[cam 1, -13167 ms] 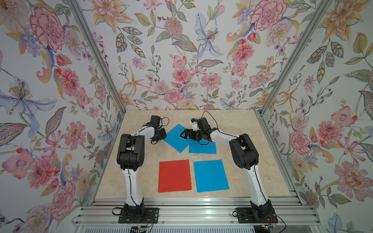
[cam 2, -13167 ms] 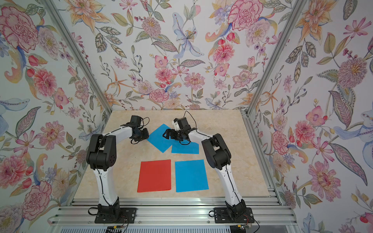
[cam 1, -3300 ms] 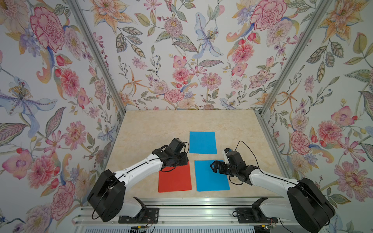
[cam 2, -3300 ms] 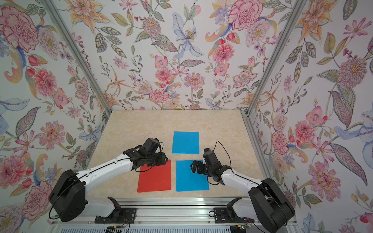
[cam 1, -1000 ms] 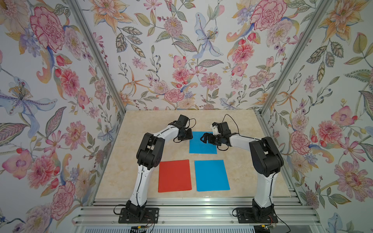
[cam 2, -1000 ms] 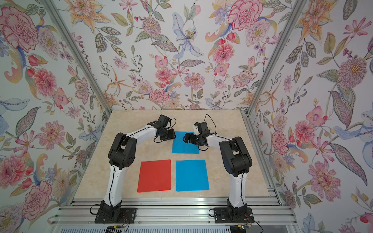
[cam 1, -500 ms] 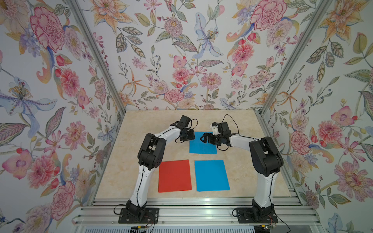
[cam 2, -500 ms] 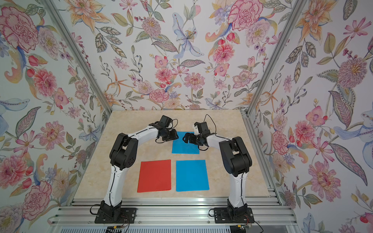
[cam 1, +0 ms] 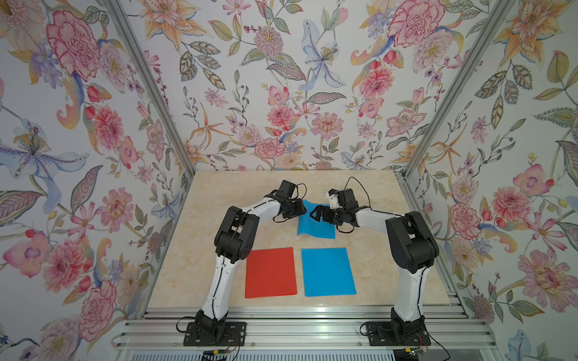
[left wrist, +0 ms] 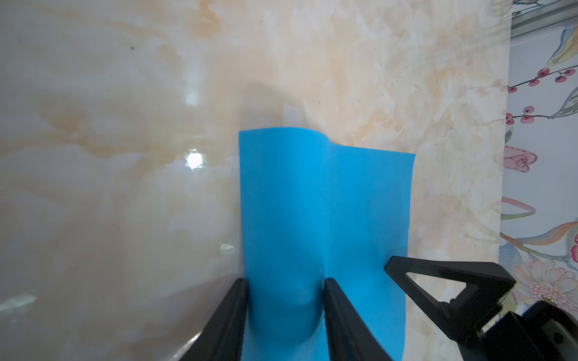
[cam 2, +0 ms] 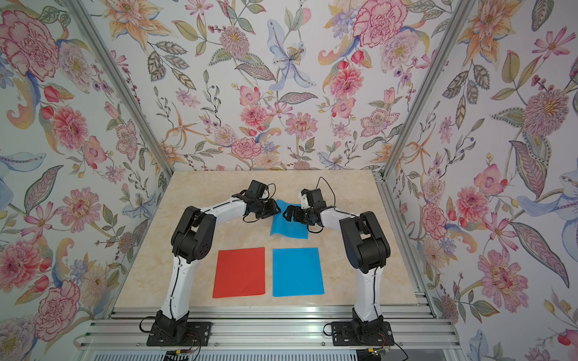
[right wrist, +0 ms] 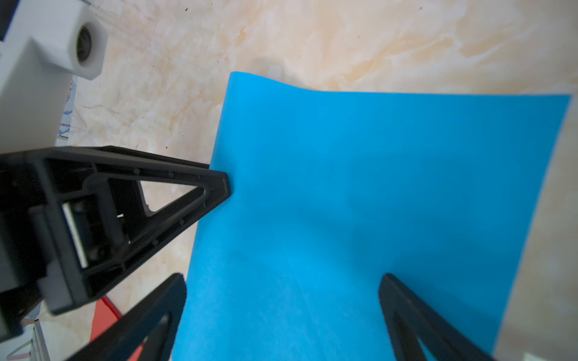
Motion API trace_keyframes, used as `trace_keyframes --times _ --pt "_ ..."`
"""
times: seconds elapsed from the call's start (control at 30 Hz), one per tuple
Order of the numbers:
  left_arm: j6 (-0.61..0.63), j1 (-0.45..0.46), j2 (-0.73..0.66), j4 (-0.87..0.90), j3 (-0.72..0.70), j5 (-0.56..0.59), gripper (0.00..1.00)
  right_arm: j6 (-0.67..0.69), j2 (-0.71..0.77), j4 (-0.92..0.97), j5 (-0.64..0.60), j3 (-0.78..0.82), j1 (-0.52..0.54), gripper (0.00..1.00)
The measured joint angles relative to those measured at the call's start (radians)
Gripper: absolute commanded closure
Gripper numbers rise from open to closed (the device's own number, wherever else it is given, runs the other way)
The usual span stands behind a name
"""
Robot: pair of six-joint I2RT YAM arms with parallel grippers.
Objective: Sort the scattered colored papers by color
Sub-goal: Pick up the colored paper from the center of the board.
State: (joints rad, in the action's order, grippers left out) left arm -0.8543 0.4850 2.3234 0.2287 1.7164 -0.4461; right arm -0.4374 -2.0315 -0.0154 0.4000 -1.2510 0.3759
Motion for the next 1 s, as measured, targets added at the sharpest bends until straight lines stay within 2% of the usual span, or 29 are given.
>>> trace_keyframes --times 0.23,0.57,0.87,1.0 --pt "0.013 -0.002 0.007 -0.062 -0.026 -0.109 0.56 0.000 -0.003 -0.005 0.005 0.000 -0.001 0.00" --pt "0.118 -0.075 -0.008 -0.095 -0.105 -0.379 0.52 0.000 -0.004 -0.009 0.006 0.000 -0.001 0.00" --pt "0.139 -0.086 -0.008 -0.050 -0.108 -0.494 0.52 0.000 -0.008 -0.018 0.009 0.000 0.000 0.00" --pt "0.093 -0.088 -0.008 -0.106 -0.133 -0.524 0.52 0.000 -0.009 -0.024 0.009 0.000 0.000 0.00"
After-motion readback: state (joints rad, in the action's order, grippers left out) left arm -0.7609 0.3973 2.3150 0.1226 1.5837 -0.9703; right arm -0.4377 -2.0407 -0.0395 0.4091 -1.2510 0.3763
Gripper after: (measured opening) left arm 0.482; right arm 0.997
